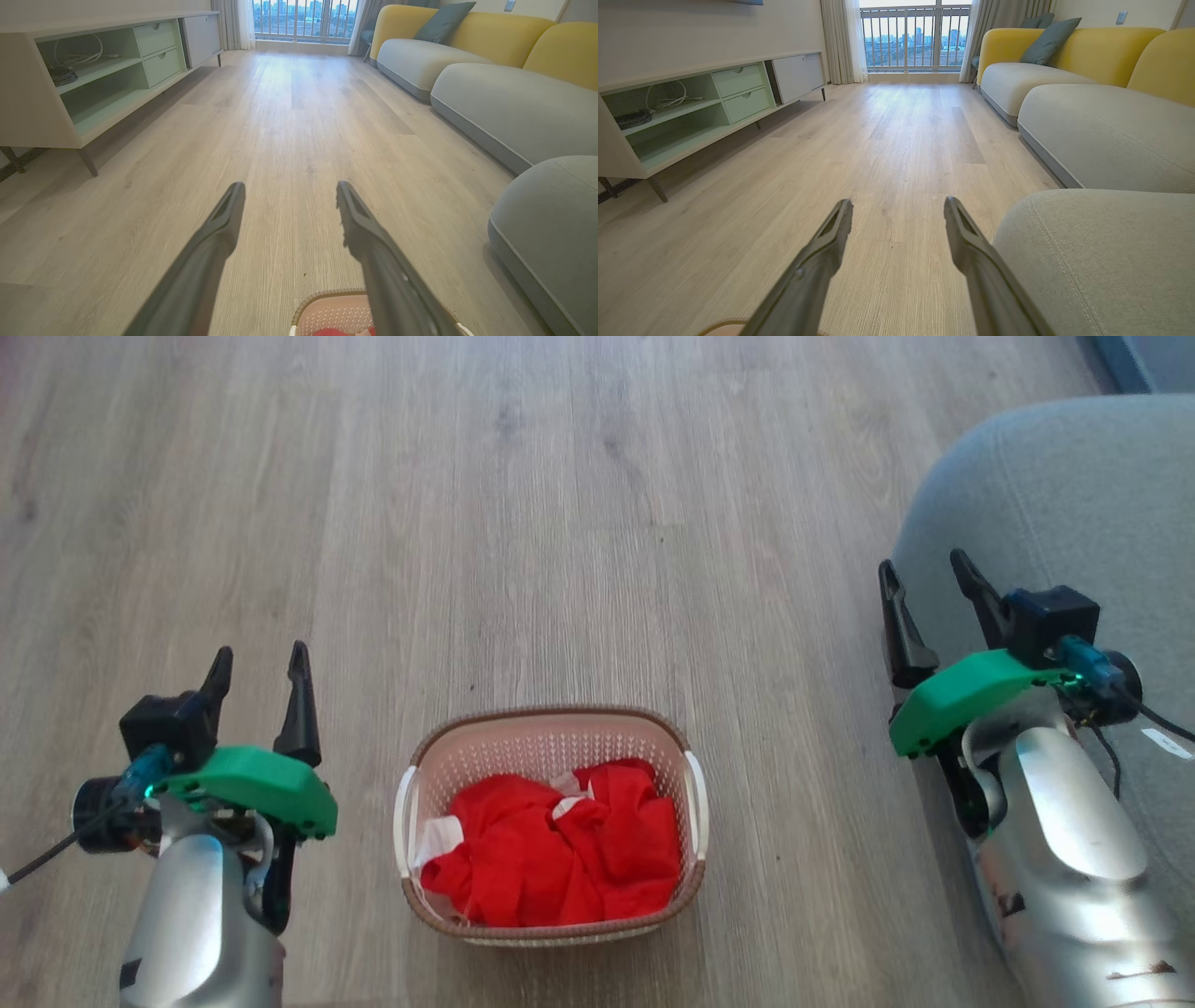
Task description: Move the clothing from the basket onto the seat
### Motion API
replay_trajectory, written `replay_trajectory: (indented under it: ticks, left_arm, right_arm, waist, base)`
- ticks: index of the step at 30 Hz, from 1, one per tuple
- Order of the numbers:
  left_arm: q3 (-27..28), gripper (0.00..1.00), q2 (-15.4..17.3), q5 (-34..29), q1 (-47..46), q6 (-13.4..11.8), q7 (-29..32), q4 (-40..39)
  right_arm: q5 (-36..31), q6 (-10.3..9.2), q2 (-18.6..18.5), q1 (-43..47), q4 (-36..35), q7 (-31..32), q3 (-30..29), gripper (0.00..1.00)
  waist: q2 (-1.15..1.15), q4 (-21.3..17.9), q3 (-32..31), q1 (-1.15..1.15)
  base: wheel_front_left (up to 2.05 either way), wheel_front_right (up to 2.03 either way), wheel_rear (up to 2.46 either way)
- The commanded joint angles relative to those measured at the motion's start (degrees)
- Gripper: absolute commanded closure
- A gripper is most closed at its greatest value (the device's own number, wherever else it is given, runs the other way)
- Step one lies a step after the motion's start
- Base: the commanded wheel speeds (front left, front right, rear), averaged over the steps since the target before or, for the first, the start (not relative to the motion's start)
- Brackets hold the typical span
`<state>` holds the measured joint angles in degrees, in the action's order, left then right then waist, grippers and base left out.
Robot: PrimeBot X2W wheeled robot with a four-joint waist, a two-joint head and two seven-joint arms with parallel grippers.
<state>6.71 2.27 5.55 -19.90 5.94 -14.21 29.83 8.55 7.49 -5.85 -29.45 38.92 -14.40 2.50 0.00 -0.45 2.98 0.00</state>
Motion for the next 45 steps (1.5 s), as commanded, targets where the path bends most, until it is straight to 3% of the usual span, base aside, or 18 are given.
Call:
replay_trajectory:
  ticks: [1,11,24,30,40,45]
  left_arm:
    - [1.71,0.00,0.93,-0.33,-3.10,0.29,-0.79,-1.73]
    - [-0.24,0.00,0.64,1.64,-6.28,1.07,-0.79,-2.42]
    - [-7.86,0.00,0.62,5.42,-11.04,1.35,-0.79,-0.63]
    - [-12.05,0.00,0.62,4.28,-13.40,1.43,-0.79,4.68]
    - [-21.70,0.00,1.47,-5.83,-19.99,1.43,-0.79,20.26]
    - [-24.42,0.00,2.26,-9.04,-24.69,-1.16,-0.79,29.74]
  right_arm:
    - [-0.48,0.00,0.54,-2.49,-2.68,-0.60,0.96,0.00]
    - [-0.49,0.00,1.02,-6.30,-10.99,-0.60,0.59,0.00]
    - [-0.81,0.00,1.97,-13.27,-20.48,-0.60,-0.59,0.00]
    - [-0.98,0.00,2.04,-16.08,-22.69,-0.60,0.05,0.00]
    - [-1.15,0.00,2.27,-17.43,-23.31,-0.60,1.10,0.00]
    - [-0.87,0.00,2.45,-17.17,-23.15,-0.60,1.15,0.00]
  waist:
    - [0.00,-0.16,1.21,0.00]
    - [0.00,-1.44,11.86,0.00]
    - [0.00,-2.52,28.22,0.00]
    - [0.00,-3.21,34.59,0.00]
    - [0.00,-4.59,40.22,0.00]
    - [0.00,-5.55,41.51,0.00]
  base:
    - [0.00,0.00,0.00]
    - [0.00,0.00,0.00]
    - [0.00,0.00,0.00]
    - [0.00,0.00,0.00]
    - [0.00,0.00,0.00]
    - [0.00,0.00,0.00]
